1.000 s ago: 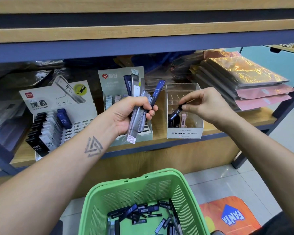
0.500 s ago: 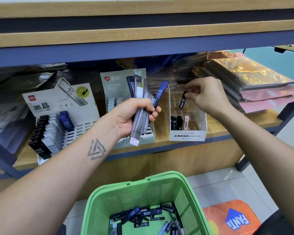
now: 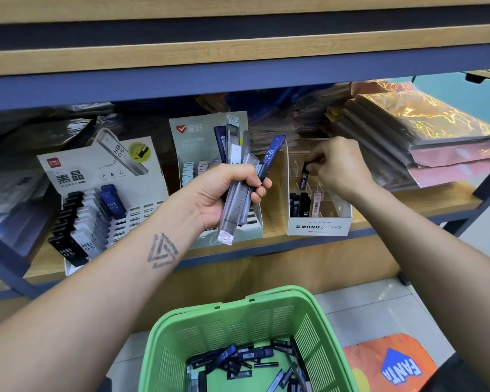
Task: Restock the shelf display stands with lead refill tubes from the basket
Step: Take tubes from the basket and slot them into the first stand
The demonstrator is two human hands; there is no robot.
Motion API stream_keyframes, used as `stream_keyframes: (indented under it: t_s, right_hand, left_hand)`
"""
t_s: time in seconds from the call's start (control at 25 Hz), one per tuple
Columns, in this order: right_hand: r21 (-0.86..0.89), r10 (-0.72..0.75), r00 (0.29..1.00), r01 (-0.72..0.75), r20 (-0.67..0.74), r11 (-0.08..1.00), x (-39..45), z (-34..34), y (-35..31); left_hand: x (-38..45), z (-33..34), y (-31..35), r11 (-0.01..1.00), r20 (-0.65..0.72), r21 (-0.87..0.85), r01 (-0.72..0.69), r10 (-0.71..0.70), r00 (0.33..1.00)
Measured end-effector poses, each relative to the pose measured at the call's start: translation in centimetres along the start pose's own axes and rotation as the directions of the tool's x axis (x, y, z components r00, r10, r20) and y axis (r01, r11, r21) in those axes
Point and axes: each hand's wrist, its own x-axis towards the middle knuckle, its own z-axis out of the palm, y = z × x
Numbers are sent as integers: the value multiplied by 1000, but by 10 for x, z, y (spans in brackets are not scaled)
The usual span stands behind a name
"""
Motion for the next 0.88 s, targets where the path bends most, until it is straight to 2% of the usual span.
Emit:
stream_keyframes:
  t_s: [0.12, 0.28, 0.4, 0.48, 0.56, 0.68, 0.88]
  right_hand:
    - [-14, -8, 1000, 8, 10, 1000, -2, 9, 0]
    - [-119, -19, 999, 13, -46, 993, -2, 19, 5]
    - [-106, -35, 995, 25, -90, 994, -6, 19, 2]
    - [-187, -67, 988, 41, -139, 982, -10, 14, -1]
    - [-240, -106, 993, 89, -56, 967, -16, 8, -5]
    - [-220, -136, 976, 172, 170, 960, -29, 5, -11]
    - [-429, -196, 959, 267, 203, 863, -39, 17, -11]
  left_hand:
    - [0, 1, 0, 1000, 6, 5, 2, -2, 1000]
    - [-1, 3, -1, 1000, 6, 15, 10, -10, 1000]
    - [-2, 2, 0, 1000, 7, 20, 7, -7, 1000]
    - [-3, 2, 0, 1000, 8, 24, 6, -7, 1000]
    - [-4, 3, 0, 1000, 10, 27, 6, -7, 1000]
    - [-7, 6, 1, 1000, 16, 27, 6, -6, 1000]
    - [-12, 6, 2, 1000, 21, 20, -8, 7, 1000]
